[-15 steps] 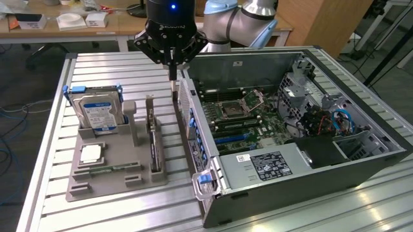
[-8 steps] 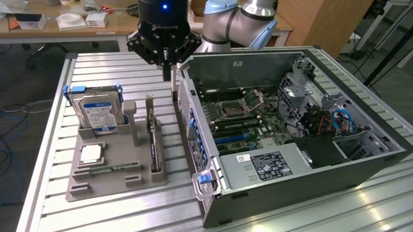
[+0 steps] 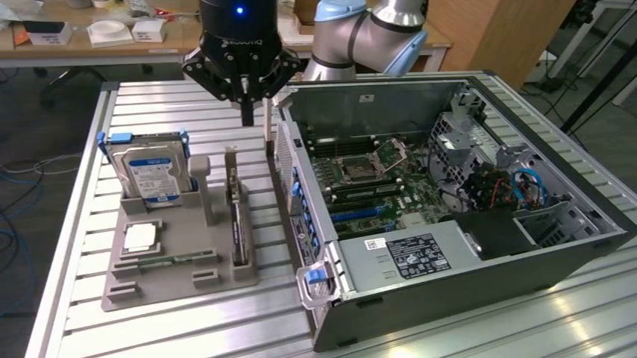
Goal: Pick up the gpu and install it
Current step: 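Reach for the gpu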
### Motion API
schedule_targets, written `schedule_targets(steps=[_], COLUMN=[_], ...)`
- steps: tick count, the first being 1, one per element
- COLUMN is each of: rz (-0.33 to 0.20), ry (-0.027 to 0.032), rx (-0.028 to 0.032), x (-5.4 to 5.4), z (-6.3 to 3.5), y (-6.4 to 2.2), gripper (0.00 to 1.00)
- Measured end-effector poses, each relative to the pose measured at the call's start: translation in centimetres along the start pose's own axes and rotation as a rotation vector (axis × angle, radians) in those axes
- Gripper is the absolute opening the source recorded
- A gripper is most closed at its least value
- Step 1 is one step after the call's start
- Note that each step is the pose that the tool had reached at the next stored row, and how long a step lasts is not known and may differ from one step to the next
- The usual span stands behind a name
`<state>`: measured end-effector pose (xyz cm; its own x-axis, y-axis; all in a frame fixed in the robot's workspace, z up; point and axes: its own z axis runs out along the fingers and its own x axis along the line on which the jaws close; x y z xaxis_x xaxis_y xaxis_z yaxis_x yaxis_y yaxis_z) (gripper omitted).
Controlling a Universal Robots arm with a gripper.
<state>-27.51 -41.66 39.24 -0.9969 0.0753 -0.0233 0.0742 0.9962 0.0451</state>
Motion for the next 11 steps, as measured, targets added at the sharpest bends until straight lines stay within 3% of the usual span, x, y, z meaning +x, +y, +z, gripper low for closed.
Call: schedule_targets(steps=[11], rz=[0.0], ry=[0.0], rx=[-0.0001], x=[1.8], z=[-0.05], y=[-0.3], gripper=[0.11])
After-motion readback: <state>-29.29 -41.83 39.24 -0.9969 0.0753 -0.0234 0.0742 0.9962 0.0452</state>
